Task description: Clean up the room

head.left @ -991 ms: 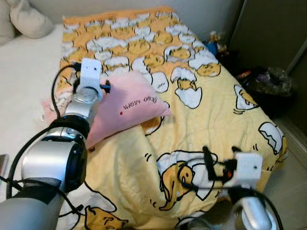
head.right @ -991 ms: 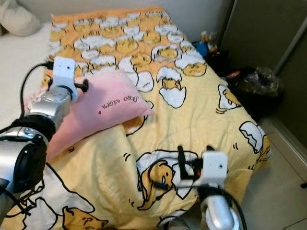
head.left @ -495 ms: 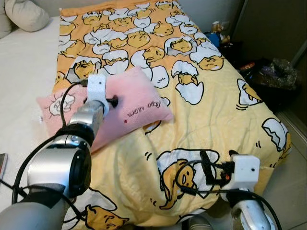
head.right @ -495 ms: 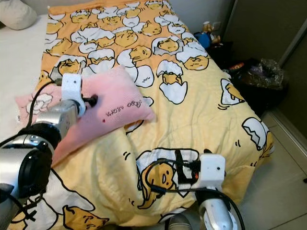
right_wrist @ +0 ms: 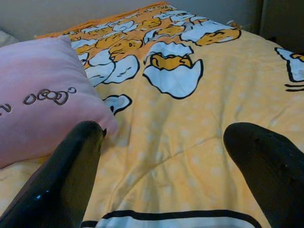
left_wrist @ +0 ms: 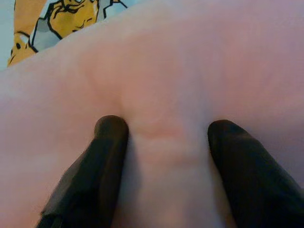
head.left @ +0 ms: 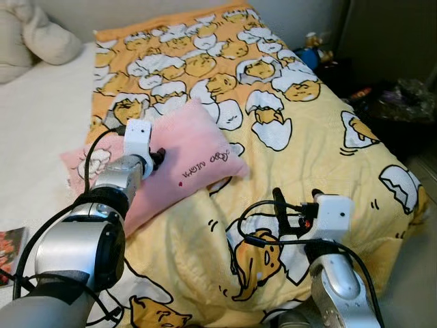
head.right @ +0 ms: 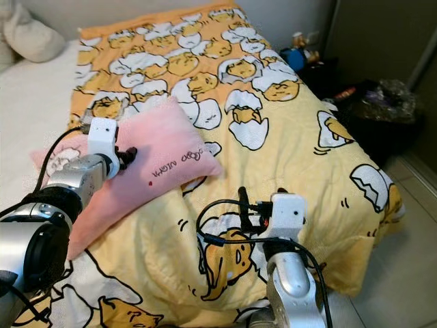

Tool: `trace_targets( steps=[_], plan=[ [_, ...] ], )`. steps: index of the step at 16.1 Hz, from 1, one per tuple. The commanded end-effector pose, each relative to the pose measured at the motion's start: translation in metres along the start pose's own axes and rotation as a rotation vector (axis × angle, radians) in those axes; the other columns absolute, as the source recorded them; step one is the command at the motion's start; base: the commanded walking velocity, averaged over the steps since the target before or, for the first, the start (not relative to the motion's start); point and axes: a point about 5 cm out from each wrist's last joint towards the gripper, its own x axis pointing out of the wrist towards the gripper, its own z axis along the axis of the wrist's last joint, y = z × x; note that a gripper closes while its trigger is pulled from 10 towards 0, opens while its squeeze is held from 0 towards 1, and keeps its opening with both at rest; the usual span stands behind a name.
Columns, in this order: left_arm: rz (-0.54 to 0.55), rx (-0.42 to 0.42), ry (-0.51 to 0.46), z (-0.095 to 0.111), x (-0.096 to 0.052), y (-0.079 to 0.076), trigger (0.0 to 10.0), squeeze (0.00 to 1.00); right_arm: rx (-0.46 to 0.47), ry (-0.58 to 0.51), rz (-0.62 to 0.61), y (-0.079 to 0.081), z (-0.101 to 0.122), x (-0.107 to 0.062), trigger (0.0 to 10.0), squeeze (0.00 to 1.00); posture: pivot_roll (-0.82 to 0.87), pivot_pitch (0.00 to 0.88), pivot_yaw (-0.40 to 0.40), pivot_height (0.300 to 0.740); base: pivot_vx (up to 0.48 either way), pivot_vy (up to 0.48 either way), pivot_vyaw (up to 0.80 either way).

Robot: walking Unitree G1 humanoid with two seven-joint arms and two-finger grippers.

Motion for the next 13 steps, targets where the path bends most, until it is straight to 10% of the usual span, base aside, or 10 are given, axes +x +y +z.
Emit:
trace_targets(
  steps=[1,13],
  plan=[
    [-0.023,-0.024,0.097,-0.027,-0.001,-0.001,0.0,0.0,0.012,0.005,-0.004,-0.001,-0.003,0.0,10.0,0.0,-0.2,0.016,0.174,0.74,0.0,0.0,0.0],
    [-0.097,-0.135,0.023,-0.023,0.001,-0.017,0.0,0.0,-0.016,0.132,0.202,0.014,-0.023,-0.017,10.0,0.0,-0.24,0.047,0.113,0.74,0.0,0.0,0.0]
  ],
)
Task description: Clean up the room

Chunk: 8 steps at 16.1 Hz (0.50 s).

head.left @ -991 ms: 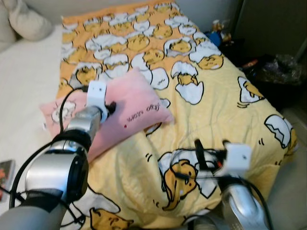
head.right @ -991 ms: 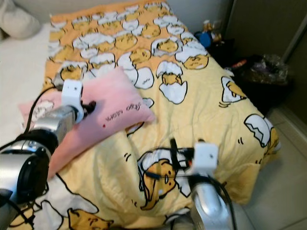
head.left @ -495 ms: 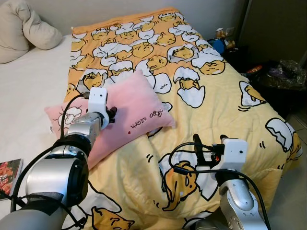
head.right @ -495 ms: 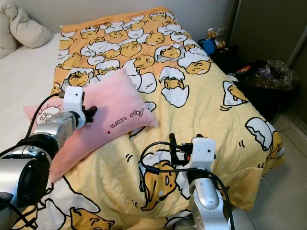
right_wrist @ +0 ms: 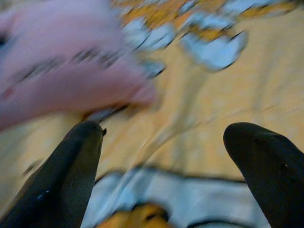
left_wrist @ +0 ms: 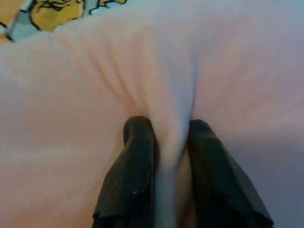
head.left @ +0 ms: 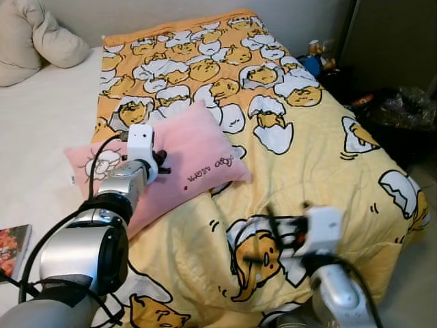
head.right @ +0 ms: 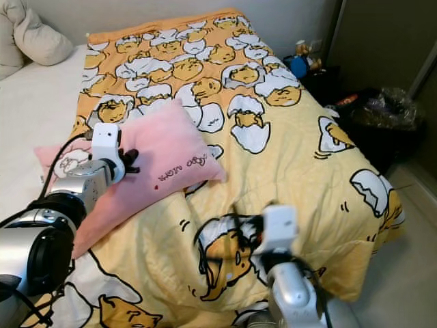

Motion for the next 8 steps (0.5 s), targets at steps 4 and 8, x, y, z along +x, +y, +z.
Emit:
trace_targets(
  steps=[4,8],
  plan=[
    [-0.032,-0.062,-0.032,0.003,0.002,-0.011,0.0,0.0,-0.012,0.004,0.027,-0.011,0.006,0.001,10.0,0.0,-0.25,0.012,0.065,0.74,0.0,0.0,0.0],
    [-0.005,-0.169,-0.195,0.038,-0.001,-0.003,0.0,0.0,-0.071,-0.001,0.079,-0.024,0.017,0.016,10.0,0.0,-0.23,0.0,0.02,0.74,0.0,0.0,0.0]
  ],
)
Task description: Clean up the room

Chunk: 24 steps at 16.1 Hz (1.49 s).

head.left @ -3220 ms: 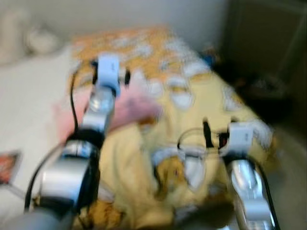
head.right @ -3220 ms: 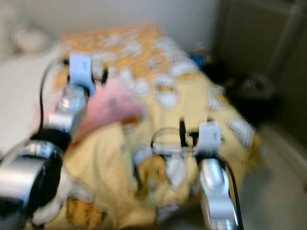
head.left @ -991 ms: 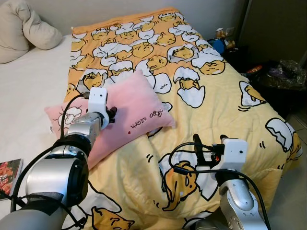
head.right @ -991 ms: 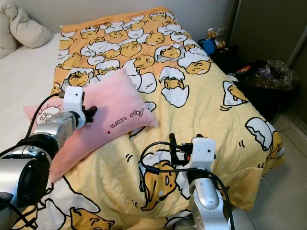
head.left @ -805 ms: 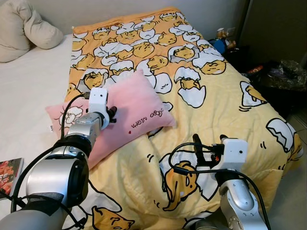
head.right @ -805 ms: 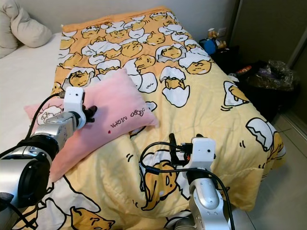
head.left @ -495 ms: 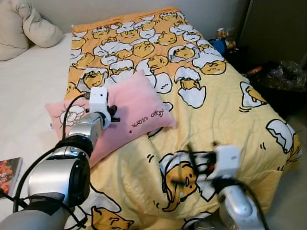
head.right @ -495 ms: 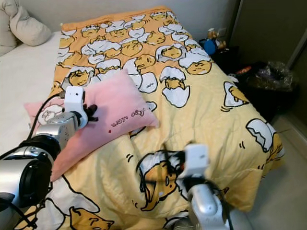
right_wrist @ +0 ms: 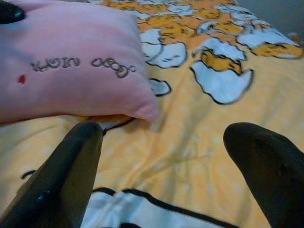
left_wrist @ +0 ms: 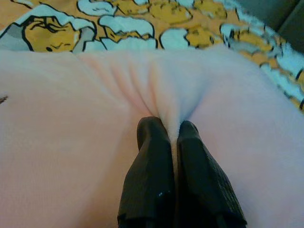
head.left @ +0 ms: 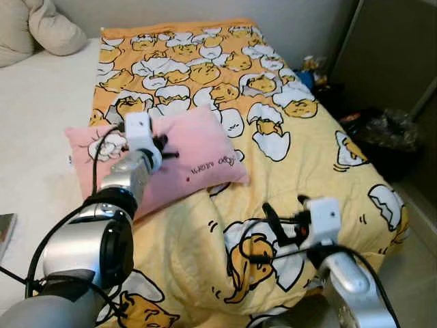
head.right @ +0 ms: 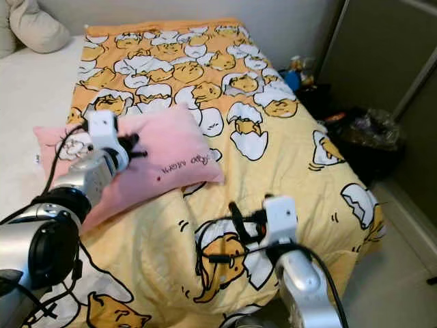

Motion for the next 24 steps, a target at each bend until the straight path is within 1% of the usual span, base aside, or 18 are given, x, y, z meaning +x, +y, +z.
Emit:
trace_targets(
  steps=[1,3,4,5,7,8,9,10,11,12,13,16,18,19,20,21,22,24],
  plan=[
    [-0.001,-0.05,-0.089,0.024,0.002,-0.003,0.0,0.0,0.006,0.017,0.008,-0.007,-0.001,0.006,10.0,0.0,-0.22,0.0,0.019,0.74,0.0,0.0,0.0],
    [-0.012,-0.055,-0.149,0.04,0.002,-0.003,0.0,0.0,0.002,0.003,0.006,-0.01,0.002,0.012,10.0,0.0,-0.21,0.0,0.02,0.74,0.0,0.0,0.0],
    [-0.008,-0.05,-0.211,0.057,0.0,0.0,0.0,0.0,0.005,-0.009,0.007,-0.009,0.005,0.018,10.0,0.0,-0.2,0.0,0.029,0.74,0.0,0.0,0.0],
    [-0.004,-0.049,-0.23,0.062,-0.001,0.002,0.0,0.0,0.007,-0.012,0.009,-0.009,0.005,0.02,10.0,0.0,-0.2,0.0,0.029,0.74,0.0,0.0,0.0],
    [0.029,-0.024,-0.344,0.094,-0.008,0.016,0.0,0.0,0.034,-0.007,-0.015,-0.012,0.001,0.028,10.0,0.0,-0.17,0.0,0.027,0.74,0.0,0.0,0.0],
    [0.032,-0.019,-0.356,0.098,-0.009,0.017,0.0,0.0,0.041,-0.009,-0.023,-0.014,0.001,0.029,10.0,0.0,-0.17,0.0,0.026,0.74,0.0,0.0,0.0],
    [0.04,-0.009,-0.372,0.102,-0.01,0.019,0.0,0.0,0.055,-0.018,-0.044,-0.018,0.002,0.031,10.0,0.0,-0.16,0.0,0.025,0.74,0.0,0.0,0.0],
    [0.052,0.064,-0.415,0.114,-0.014,0.022,0.0,0.0,0.078,-0.063,-0.104,-0.033,0.011,0.038,10.0,0.0,-0.15,0.0,0.024,0.74,0.0,0.0,0.0],
    [0.064,0.083,-0.444,0.118,-0.016,0.023,0.0,0.0,0.086,-0.094,-0.145,-0.043,0.019,0.043,10.0,0.0,-0.14,0.0,0.02,0.74,0.0,0.0,0.0],
    [0.07,0.08,-0.455,0.12,-0.016,0.024,0.0,0.0,0.089,-0.108,-0.16,-0.047,0.021,0.045,10.0,0.0,-0.14,0.0,0.019,0.74,0.0,0.0,0.0],
    [0.097,0.042,-0.481,0.125,-0.018,0.026,0.0,0.0,0.094,-0.128,-0.175,-0.055,0.027,0.051,10.0,0.0,-0.12,0.0,0.016,0.74,0.0,0.0,0.65],
    [0.161,-0.103,-0.503,0.127,-0.018,0.026,0.0,0.0,0.081,-0.136,-0.177,-0.059,0.031,0.057,10.0,0.0,-0.11,0.0,0.015,0.74,0.0,0.0,0.67],
    [0.254,-0.28,-0.475,0.116,-0.014,0.022,0.0,0.0,0.085,-0.139,-0.18,-0.062,0.031,0.061,10.0,0.0,-0.1,0.0,0.005,0.74,0.0,0.0,0.64],
    [0.347,-0.378,-0.449,0.105,-0.013,0.025,0.0,0.0,0.086,-0.138,-0.174,-0.062,0.03,0.063,10.0,0.0,-0.09,0.0,-0.004,0.74,0.0,0.0,0.64],
    [0.468,-0.477,-0.381,0.086,-0.011,0.027,0.0,0.0,0.084,-0.136,-0.16,-0.06,0.029,0.066,10.0,0.0,-0.1,0.0,-0.017,0.74,0.0,0.0,0.63],
    [0.48,-0.501,-0.356,0.081,-0.01,0.025,0.0,0.0,0.082,-0.134,-0.155,-0.059,0.029,0.067,10.0,0.0,-0.11,0.0,-0.021,0.74,0.0,0.0,0.63],
    [0.469,-0.519,-0.322,0.075,-0.006,0.016,0.0,0.0,0.074,-0.13,-0.144,-0.059,0.029,0.068,10.0,0.0,-0.11,0.0,-0.025,0.74,0.0,0.0,0.63],
    [0.462,-0.538,-0.303,0.072,-0.004,0.007,0.0,0.0,0.067,-0.13,-0.138,-0.06,0.029,0.068,10.0,0.0,-0.11,0.0,-0.026,0.74,0.0,0.0,0.63]
  ],
)
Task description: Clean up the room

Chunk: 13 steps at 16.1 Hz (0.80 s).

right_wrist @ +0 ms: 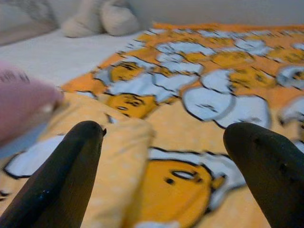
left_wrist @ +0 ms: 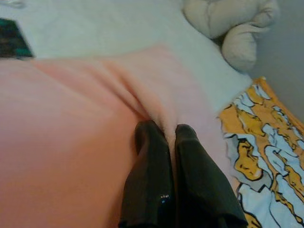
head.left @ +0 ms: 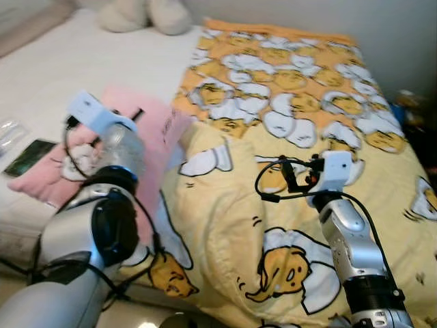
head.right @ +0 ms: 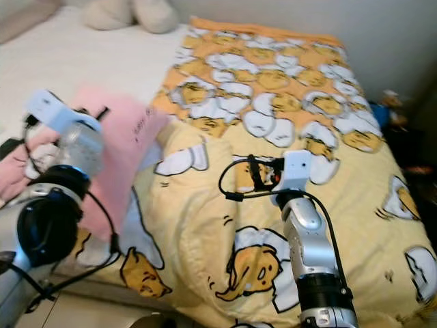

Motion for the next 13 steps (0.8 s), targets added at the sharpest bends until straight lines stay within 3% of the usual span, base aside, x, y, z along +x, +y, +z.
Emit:
trace_targets(
  steps=[1,4,5,6,7,8,9,13],
  plan=[
    [-0.038,-0.049,-0.037,0.016,-0.004,-0.025,0.0,0.0,-0.012,-0.003,-0.006,-0.005,0.002,0.001,10.0,0.0,-0.13,0.0,-0.027,0.74,0.0,0.0,0.63],
    [-0.128,-0.051,-0.003,0.013,-0.008,-0.042,0.0,0.0,-0.036,0.007,0.006,-0.003,-0.001,-0.003,10.0,0.0,-0.17,0.0,-0.019,0.74,0.0,0.0,0.63],
    [-0.22,-0.012,0.041,0.003,-0.009,-0.044,0.0,0.0,-0.054,0.019,0.009,-0.003,-0.004,-0.006,10.0,0.0,-0.19,0.0,-0.006,0.74,0.0,0.0,0.59],
    [-0.252,0.037,0.049,-0.001,-0.009,-0.043,4.0,0.0,-0.053,0.017,0.003,-0.003,-0.005,-0.009,10.0,0.0,-0.21,0.0,0.002,0.74,0.0,0.0,0.0],
    [-0.254,0.058,0.047,-0.001,-0.009,-0.041,4.0,0.0,-0.053,0.014,0.002,-0.003,-0.005,-0.01,10.0,0.0,-0.21,0.0,0.003,0.74,0.0,0.0,0.0],
    [-0.232,0.125,0.053,-0.003,-0.005,-0.029,10.0,0.0,-0.04,0.015,-0.012,-0.003,-0.008,-0.015,10.0,0.0,-0.21,0.0,0.012,0.74,0.0,0.0,0.0],
    [-0.203,0.145,0.042,-0.002,-0.003,-0.022,10.0,1.0,-0.033,0.025,-0.017,-0.003,-0.012,-0.019,10.0,0.0,-0.21,0.0,0.013,0.74,0.0,0.0,0.0],
    [-0.167,0.029,0.081,-0.016,-0.008,-0.026,10.0,1.0,-0.031,0.045,-0.016,-0.003,-0.017,-0.023,10.0,0.0,-0.2,0.0,0.002,0.74,0.0,0.0,0.0]
  ],
)
